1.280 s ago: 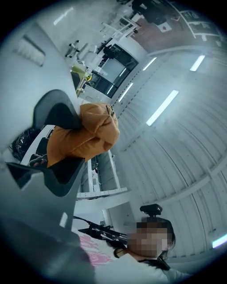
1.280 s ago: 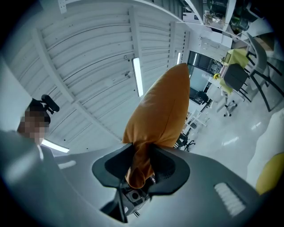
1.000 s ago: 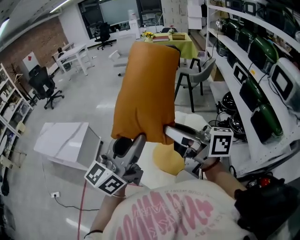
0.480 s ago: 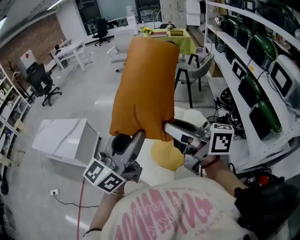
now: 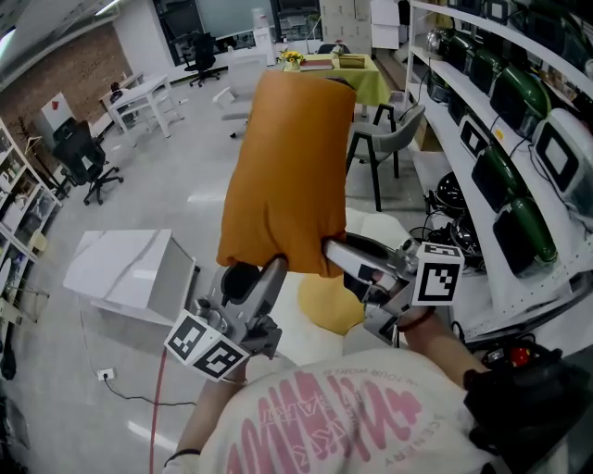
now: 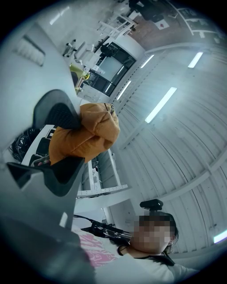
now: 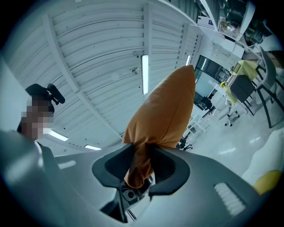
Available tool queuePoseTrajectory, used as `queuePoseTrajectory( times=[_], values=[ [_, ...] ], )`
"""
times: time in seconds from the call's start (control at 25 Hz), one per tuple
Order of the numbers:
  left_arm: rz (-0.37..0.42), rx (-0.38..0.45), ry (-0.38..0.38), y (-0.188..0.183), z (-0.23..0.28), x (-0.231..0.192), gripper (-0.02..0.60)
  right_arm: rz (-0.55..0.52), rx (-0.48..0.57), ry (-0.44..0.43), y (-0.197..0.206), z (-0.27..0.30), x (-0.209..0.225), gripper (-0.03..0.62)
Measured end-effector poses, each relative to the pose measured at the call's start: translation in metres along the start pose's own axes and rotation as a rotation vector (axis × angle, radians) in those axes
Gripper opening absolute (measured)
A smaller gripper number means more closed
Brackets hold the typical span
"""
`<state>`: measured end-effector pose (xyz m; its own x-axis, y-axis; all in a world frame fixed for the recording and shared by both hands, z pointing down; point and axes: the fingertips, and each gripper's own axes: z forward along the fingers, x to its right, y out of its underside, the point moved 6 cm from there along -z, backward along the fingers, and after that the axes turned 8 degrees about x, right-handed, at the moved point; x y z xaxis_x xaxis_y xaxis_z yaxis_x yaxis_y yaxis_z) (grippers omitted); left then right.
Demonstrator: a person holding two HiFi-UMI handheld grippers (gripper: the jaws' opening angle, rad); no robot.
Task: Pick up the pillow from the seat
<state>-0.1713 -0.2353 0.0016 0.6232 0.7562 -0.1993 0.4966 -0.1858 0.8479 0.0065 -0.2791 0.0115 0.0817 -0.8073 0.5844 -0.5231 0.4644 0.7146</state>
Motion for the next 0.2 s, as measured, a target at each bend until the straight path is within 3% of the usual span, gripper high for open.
queuePoseTrajectory(
  times=[0.2],
  values=[
    [0.006, -0.001, -0.004, 0.0042, -0.0001, 0.0059, 0.212, -0.012, -0.001, -0.007, -0.0006, -0.0061, -0.0001, 0.127]
  ],
)
